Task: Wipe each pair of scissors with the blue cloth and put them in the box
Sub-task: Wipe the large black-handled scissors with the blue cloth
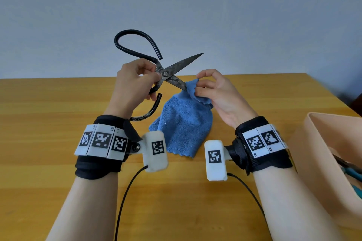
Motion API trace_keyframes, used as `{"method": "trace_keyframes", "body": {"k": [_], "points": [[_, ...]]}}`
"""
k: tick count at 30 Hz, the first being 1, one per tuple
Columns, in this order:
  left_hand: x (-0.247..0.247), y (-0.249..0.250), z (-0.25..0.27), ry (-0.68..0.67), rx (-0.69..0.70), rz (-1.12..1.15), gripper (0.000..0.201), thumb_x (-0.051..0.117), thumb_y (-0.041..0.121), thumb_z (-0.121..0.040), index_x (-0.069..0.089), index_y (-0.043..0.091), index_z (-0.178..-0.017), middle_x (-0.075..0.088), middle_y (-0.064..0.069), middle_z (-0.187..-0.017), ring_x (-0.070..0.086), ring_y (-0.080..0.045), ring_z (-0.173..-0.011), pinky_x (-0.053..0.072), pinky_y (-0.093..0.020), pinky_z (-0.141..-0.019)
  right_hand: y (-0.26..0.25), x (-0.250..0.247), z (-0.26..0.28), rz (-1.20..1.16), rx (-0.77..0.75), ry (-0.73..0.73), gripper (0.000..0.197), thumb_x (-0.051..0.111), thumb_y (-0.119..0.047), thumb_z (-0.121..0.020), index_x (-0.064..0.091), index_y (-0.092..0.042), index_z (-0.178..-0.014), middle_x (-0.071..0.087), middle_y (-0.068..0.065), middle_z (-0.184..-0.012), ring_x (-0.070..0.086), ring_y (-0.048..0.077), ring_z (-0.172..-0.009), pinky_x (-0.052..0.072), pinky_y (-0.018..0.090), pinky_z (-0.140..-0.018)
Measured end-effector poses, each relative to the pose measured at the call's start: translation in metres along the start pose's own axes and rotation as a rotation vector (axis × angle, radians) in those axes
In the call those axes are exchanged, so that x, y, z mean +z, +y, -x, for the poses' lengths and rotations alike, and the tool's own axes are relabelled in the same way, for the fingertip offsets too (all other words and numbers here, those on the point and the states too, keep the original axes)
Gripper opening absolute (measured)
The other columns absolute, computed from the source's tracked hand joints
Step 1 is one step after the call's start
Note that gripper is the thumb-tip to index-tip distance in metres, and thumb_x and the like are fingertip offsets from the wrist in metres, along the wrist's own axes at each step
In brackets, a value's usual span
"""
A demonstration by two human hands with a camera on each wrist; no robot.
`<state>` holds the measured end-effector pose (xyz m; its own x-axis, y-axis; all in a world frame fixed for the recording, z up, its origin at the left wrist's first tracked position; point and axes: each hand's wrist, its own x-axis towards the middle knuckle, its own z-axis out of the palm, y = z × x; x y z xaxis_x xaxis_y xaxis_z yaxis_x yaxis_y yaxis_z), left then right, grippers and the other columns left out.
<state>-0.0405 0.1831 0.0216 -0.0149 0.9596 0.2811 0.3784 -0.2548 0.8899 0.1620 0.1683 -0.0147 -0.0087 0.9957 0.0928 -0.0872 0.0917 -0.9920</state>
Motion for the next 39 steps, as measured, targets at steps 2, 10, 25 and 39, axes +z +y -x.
{"method": "trace_keyframes", "body": {"k": [2,10,25,39], "points": [[0.0016,0.0004,0.0001,-0.008,0.003,0.0,0.009,0.061,0.005,-0.088,0.061,-0.001,-0.094,0.066,-0.019,-0.083,0.057,-0.025,-0.046,0.043,-0.024,-0.047,0.0008,0.0014,0.0002,0.02,0.006,-0.004,0.032,0.07,0.001,-0.087,0.055,-0.014,-0.111,0.074,0.004,-0.093,0.065,0.012,-0.072,0.046,0.02,-0.061],[0.0026,-0.0014,-0.0003,-0.013,0.002,-0.013,0.011,0.061,0.006,-0.088,0.061,-0.002,-0.096,0.067,-0.021,-0.087,0.058,-0.022,-0.044,0.044,-0.023,-0.046,-0.0015,0.0026,-0.0018,0.107,0.02,-0.006,0.043,0.068,0.003,-0.087,0.054,-0.015,-0.123,0.075,0.008,-0.099,0.066,0.013,-0.077,0.044,0.018,-0.06],[-0.0005,-0.0041,-0.0016,-0.003,-0.032,0.001,0.01,0.061,0.006,-0.089,0.062,-0.001,-0.097,0.066,-0.009,-0.074,0.056,-0.025,-0.045,0.043,-0.024,-0.047,0.0032,0.0049,-0.0015,0.167,0.05,0.005,0.038,0.062,0.003,-0.092,0.056,-0.017,-0.123,0.067,-0.005,-0.076,0.061,0.012,-0.07,0.042,0.023,-0.061],[-0.0024,-0.0076,-0.0052,0.033,-0.033,0.023,0.007,0.062,0.008,-0.089,0.063,0.003,-0.094,0.066,-0.014,-0.079,0.058,-0.023,-0.044,0.043,-0.022,-0.045,0.0048,0.0027,-0.0025,0.238,0.067,0.041,0.029,0.063,-0.003,-0.093,0.056,-0.012,-0.12,0.057,-0.001,-0.072,0.056,0.007,-0.06,0.04,0.017,-0.05]]}}
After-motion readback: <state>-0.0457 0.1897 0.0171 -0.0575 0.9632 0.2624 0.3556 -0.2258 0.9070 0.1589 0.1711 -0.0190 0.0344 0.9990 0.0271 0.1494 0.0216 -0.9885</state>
